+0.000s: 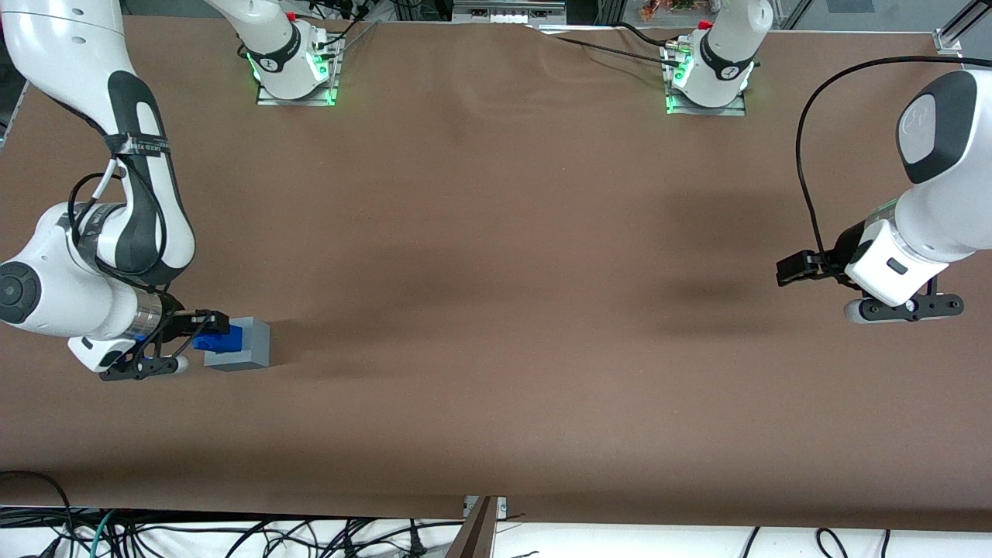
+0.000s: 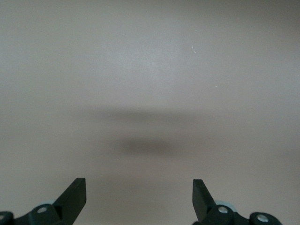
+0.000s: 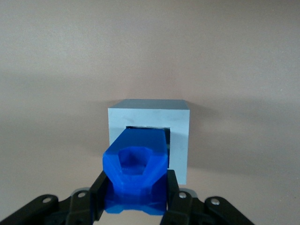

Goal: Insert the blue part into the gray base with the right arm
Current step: 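Lower the blue block into the gray base's square hole, then open the right gripper and withdraw it from the block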

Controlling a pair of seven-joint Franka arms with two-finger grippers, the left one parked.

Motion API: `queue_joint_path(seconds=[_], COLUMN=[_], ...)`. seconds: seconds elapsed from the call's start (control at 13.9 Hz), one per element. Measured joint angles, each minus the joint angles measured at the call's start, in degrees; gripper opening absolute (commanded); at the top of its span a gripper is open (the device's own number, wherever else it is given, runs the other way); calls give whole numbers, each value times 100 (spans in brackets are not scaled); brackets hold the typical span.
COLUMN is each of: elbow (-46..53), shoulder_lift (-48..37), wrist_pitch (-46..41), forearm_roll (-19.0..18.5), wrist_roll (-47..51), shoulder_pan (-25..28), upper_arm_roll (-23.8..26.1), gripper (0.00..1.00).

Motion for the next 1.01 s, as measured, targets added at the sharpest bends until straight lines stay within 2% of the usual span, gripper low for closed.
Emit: queue_joint_path(seconds=[0.72, 0.79, 0.86, 0.94, 1.01], elbow=[0, 0, 0, 0, 0], shoulder_lift=[92, 104, 112, 116, 116], wrist_pitch=[150, 171, 181, 203, 218], forearm_roll=[0, 0, 0, 0, 0], wrist_roll=[-109, -110, -110, -110, -103], shoulder_pan=[-22, -20, -18, -15, -11], upper_arm_roll=[-2, -2, -2, -2, -1], gripper=[40, 55, 87, 99, 99])
